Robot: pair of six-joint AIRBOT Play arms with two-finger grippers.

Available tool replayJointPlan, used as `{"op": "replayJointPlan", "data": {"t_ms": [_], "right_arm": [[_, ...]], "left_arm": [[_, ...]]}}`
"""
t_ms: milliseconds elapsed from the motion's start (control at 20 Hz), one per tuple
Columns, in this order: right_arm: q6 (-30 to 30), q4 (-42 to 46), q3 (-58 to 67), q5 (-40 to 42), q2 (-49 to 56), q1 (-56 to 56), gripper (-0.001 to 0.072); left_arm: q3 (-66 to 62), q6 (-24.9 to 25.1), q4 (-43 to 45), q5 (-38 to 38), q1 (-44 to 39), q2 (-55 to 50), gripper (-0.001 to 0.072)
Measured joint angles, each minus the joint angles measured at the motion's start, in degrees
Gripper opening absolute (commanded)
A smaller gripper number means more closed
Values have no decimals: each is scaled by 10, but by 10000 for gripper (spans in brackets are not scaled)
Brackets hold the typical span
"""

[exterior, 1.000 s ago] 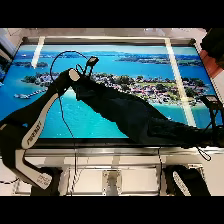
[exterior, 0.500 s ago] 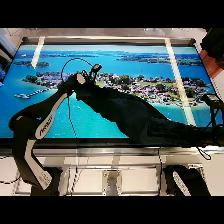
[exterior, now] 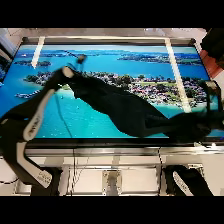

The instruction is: Fold the clothes and pants, and hang the long-sleeved shirts on hangers.

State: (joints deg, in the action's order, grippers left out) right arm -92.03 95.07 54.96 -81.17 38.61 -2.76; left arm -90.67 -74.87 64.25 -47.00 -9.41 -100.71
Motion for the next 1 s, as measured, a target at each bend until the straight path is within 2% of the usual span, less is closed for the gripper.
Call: {"op": "replayJointPlan", "data": {"t_ms": [100,250,400,600,800,1000], "right_arm": [[8,18,15,67,79,0,24],[14,28,86,129,229,5,24],[24,31,205,136,373,13,24],[38,21,401,96,510,42,22],[46,-60,582,83,575,96,21],[82,-231,652,130,582,159,22]], "left_arm": [[0,-38,43,-6,68,48,21],[-1,-68,78,-15,175,115,21],[-1,-81,90,-32,264,157,21],[-1,-93,65,-34,345,177,21],[-1,-98,-2,3,381,183,21],[-18,-75,-72,36,392,184,21]]}}
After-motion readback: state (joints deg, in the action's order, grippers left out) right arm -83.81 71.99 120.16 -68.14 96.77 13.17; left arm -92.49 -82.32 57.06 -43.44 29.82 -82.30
